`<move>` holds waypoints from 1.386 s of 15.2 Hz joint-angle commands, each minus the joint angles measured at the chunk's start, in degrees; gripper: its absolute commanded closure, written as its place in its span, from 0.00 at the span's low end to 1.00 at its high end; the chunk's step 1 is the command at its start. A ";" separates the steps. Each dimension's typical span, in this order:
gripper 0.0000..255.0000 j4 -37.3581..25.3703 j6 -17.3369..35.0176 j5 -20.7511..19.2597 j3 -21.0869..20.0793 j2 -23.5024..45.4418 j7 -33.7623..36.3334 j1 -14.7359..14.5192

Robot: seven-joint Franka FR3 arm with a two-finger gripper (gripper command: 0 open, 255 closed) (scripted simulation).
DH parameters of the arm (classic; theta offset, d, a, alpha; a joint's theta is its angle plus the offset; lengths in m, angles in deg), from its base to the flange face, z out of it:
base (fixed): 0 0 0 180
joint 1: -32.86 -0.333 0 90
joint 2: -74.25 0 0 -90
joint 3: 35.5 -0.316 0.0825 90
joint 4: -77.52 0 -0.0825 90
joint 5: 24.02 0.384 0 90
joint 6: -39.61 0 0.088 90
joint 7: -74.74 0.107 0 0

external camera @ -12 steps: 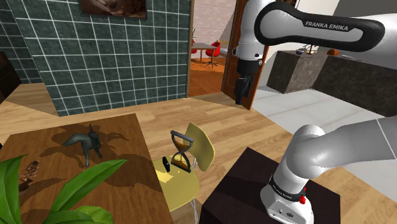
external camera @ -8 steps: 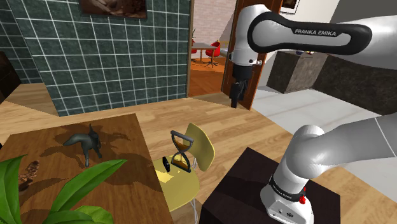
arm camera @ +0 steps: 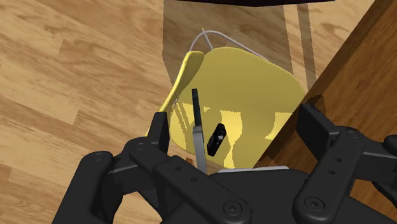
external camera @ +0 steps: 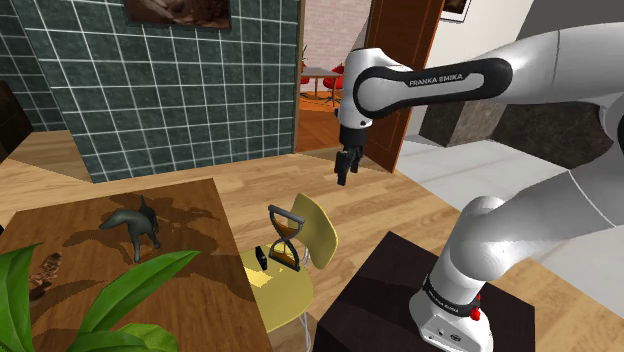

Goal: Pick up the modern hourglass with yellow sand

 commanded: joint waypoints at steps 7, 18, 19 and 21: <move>0.00 -0.39 16.94 -0.59 -0.42 15.82 -0.92 0.00; 0.00 -10.17 33.62 -2.50 -0.73 40.39 -1.23 0.02; 0.00 -11.53 34.70 -2.74 -0.71 42.66 -1.21 -0.02; 0.00 -14.48 36.61 -3.21 -0.65 47.17 -1.17 -0.12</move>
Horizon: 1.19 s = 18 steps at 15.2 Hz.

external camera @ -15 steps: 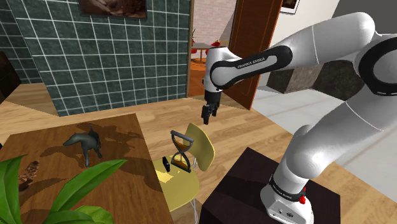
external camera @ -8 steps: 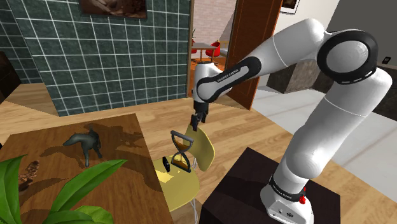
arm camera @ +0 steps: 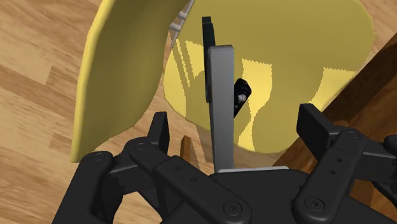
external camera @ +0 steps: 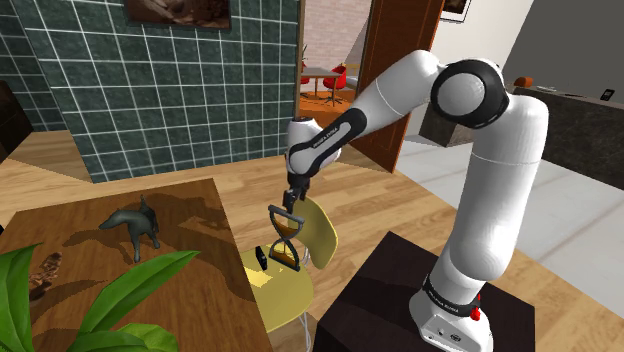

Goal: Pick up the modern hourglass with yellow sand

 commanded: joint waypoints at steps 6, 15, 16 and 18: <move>0.00 -3.94 5.18 -0.85 0.15 8.62 0.42 -0.39; 1.00 -3.91 7.40 -1.05 0.26 10.82 0.58 -0.48; 1.00 -3.91 7.40 -1.05 0.26 10.82 0.58 -0.48; 1.00 -3.92 7.40 -1.05 0.26 10.82 0.59 -0.49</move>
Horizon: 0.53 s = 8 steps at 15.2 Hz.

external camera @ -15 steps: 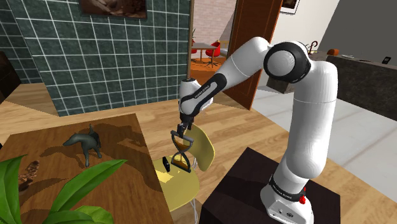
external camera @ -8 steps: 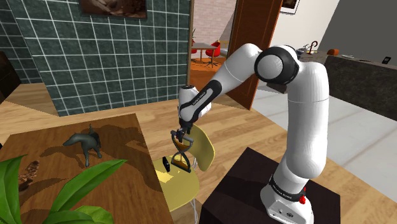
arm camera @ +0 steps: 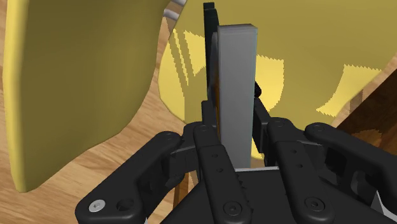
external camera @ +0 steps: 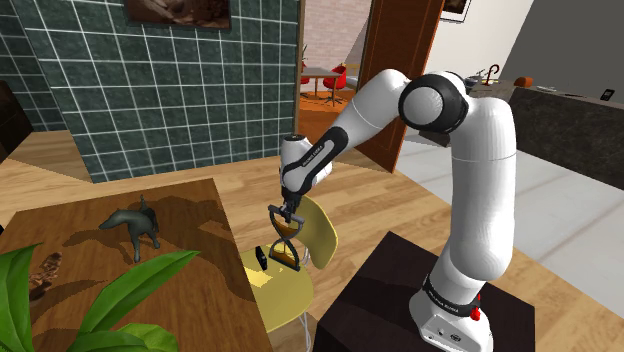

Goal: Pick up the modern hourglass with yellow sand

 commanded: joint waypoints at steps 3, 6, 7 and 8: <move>1.00 -0.06 0.04 0.01 0.01 0.12 -0.02 0.02; 1.00 -0.01 -1.84 0.17 -0.09 -1.82 -0.14 0.09; 1.00 -0.02 -2.48 0.22 -0.12 -2.45 -0.18 0.11; 1.00 -0.04 -3.13 0.27 -0.15 -3.07 -0.21 0.13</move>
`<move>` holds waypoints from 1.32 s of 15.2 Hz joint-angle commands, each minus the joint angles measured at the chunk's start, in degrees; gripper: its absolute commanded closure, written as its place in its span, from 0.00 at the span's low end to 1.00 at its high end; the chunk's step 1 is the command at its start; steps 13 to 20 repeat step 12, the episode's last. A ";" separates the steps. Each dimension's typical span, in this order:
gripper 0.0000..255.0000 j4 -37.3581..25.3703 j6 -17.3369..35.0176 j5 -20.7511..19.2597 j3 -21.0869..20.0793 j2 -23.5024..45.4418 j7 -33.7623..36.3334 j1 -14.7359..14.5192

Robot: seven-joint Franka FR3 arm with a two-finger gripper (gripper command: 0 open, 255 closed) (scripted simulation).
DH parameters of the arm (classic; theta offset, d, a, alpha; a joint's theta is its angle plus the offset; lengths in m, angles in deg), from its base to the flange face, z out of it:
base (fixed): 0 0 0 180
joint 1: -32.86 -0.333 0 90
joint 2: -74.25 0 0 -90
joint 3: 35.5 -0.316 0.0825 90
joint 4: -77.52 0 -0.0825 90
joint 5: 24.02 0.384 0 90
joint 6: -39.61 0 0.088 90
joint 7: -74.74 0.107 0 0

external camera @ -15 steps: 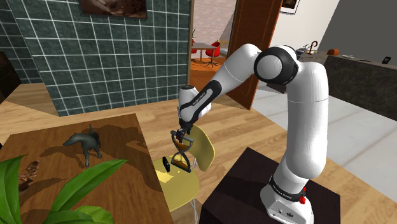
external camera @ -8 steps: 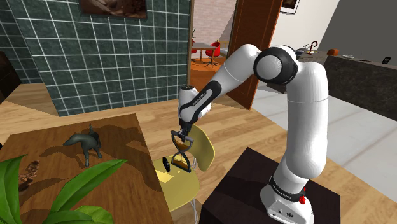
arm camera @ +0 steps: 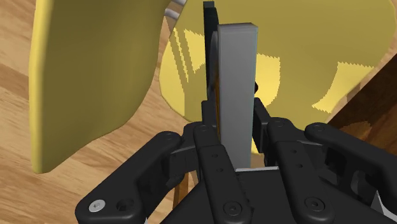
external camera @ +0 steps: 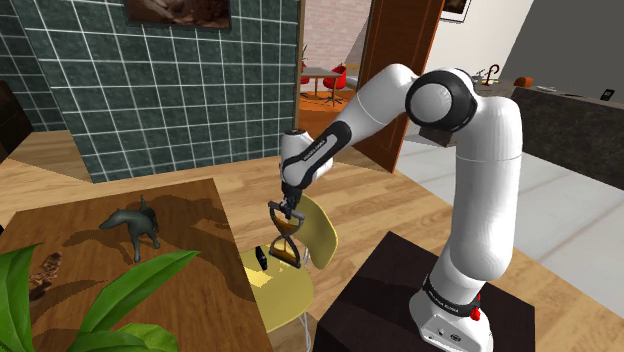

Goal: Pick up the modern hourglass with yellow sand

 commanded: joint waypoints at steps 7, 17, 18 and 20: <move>1.00 -0.63 -5.27 0.41 -0.17 -4.67 -0.37 0.19; 1.00 -1.05 -7.41 0.56 -0.22 -6.39 -0.48 0.23; 1.00 -1.05 -7.41 0.56 -0.22 -6.39 -0.48 0.23; 1.00 -1.05 -7.41 0.56 -0.22 -6.39 -0.48 0.23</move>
